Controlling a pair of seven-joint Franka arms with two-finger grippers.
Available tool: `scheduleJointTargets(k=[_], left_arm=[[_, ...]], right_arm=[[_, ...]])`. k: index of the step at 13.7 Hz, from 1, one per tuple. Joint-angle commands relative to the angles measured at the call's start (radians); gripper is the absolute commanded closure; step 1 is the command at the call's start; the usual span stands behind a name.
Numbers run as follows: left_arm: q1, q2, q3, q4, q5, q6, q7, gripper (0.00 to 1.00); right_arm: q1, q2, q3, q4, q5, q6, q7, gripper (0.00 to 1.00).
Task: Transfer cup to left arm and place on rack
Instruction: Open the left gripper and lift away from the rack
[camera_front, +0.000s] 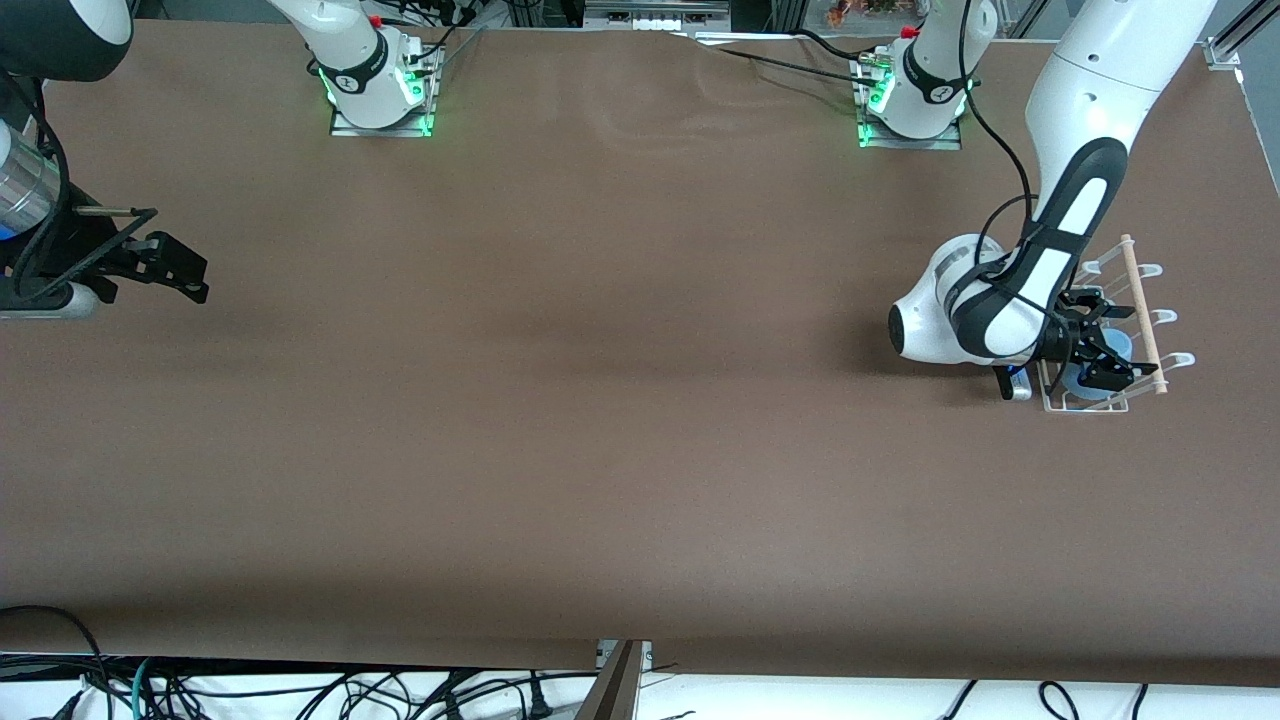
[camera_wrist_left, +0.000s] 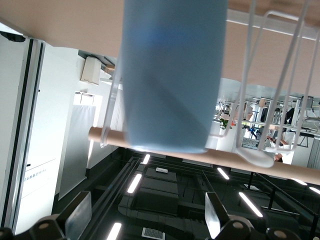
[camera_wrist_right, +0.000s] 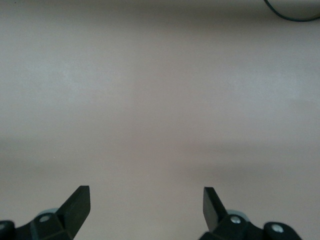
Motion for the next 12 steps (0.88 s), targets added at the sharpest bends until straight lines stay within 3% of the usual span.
scheduleJointTargets(k=[1, 4, 6, 9, 12], left_arm=[[0.01, -0.087, -0.015, -0.005, -0.001, 0.0, 0.011, 0.0], [0.009, -0.225, -0.07, 0.048, -0.25, -0.009, 0.017, 0.0], [0.001, -0.291, -0.085, 0.131, -0.522, -0.025, 0.007, 0.0], [0.01, -0.293, -0.082, 0.333, -0.877, -0.116, -0.024, 0.0], [0.024, -0.331, -0.073, 0.395, -1.123, -0.116, -0.236, 0.0]], right_arm=[[-0.01, -0.002, 0.007, 0.008, -0.001, -0.015, -0.013, 0.0], [-0.01, 0.001, 0.007, 0.011, -0.002, -0.012, -0.011, 0.0], [-0.006, 0.001, 0.009, 0.011, -0.002, -0.012, -0.01, 0.0], [-0.004, -0.001, 0.01, 0.011, -0.007, -0.015, -0.01, 0.0], [-0.01, -0.001, 0.007, 0.011, -0.004, -0.013, -0.011, 0.0]])
